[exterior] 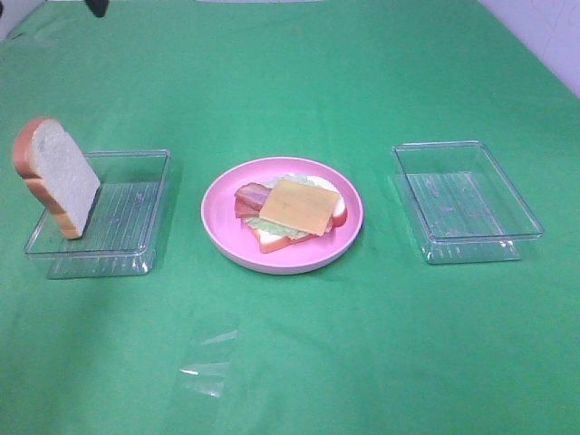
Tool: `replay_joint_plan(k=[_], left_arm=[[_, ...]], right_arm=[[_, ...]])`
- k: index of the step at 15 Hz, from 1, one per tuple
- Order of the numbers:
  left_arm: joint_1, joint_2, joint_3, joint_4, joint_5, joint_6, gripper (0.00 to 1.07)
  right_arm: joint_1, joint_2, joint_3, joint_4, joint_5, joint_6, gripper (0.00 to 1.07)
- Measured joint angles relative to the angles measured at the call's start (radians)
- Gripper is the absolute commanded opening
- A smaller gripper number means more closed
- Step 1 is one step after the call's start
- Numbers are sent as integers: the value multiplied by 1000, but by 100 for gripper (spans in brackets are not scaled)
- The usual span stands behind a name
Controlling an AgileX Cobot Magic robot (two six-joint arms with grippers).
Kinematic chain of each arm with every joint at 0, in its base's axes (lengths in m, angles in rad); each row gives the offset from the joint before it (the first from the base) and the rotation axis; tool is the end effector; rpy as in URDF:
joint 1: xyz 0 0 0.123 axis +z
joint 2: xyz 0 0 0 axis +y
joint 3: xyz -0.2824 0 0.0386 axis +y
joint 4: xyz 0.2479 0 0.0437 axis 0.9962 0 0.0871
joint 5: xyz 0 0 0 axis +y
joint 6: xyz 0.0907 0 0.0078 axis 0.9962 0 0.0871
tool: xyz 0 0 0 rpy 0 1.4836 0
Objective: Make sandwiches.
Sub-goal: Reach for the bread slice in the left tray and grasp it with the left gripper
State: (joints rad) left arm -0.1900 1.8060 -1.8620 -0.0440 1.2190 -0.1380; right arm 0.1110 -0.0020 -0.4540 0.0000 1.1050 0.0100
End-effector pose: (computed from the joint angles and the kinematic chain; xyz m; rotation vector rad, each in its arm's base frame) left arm 0.3838 -0.0776 0.3660 0.0628 2.6548 -0.1687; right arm -0.0022 -0.0002 0.2608 -0.1077 2.1307 0.0712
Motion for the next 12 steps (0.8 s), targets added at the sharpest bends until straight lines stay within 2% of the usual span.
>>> replay_joint_plan(k=[6, 10, 12], left_arm=[[174, -58, 178, -1, 0, 42, 102], [204, -58, 261, -28, -11, 90, 102], [204, -58, 274, -34, -52, 91, 102]], right_arm=[[0, 0, 0, 0, 0, 0, 96], [0, 0, 0, 0, 0, 0, 96], [0, 0, 0, 0, 0, 0, 96]])
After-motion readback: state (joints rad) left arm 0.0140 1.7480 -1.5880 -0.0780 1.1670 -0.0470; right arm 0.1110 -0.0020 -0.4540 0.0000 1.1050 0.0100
